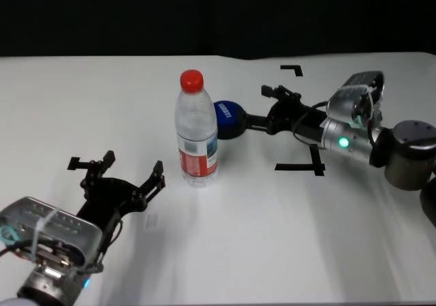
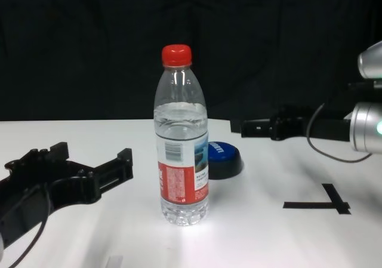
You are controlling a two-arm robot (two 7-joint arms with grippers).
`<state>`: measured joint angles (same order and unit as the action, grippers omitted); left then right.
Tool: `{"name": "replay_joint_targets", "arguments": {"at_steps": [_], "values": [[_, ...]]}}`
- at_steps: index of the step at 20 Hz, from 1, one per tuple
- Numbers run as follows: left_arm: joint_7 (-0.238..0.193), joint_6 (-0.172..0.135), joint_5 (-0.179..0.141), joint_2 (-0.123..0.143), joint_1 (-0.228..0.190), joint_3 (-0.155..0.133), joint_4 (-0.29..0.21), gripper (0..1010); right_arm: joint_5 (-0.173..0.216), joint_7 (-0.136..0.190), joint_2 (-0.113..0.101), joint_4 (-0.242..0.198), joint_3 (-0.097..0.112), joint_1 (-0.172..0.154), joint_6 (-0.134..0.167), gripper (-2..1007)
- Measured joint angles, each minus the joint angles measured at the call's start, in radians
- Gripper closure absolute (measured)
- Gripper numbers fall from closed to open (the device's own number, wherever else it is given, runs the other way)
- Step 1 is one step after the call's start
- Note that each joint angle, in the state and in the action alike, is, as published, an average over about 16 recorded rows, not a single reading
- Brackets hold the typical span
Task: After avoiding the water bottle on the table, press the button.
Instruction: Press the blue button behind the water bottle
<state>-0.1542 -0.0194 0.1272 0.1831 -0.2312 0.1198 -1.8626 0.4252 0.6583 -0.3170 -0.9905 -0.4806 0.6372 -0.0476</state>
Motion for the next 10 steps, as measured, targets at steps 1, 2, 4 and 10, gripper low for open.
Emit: {"name": "replay_joint_targets", "arguments": {"at_steps": [1,2,4,10], "values": [[0.000,0.000,0.000,0.000,0.000,0.000,0.000,7,-0.002,0.001,0.001,0.005,-0.002,0.003,0.002,2],[0.000,0.000,0.000,0.000,0.000,0.000,0.000,7,-0.005,0.003,0.002,0.010,-0.005,0.006,0.004,3],[0.000,0.000,0.000,0.000,0.000,0.000,0.000,7,-0.009,0.006,0.005,0.023,-0.009,0.013,0.006,3],[0.000,0.000,0.000,0.000,0.000,0.000,0.000,7,-0.019,0.017,0.019,0.072,-0.017,0.033,0.002,2]]}}
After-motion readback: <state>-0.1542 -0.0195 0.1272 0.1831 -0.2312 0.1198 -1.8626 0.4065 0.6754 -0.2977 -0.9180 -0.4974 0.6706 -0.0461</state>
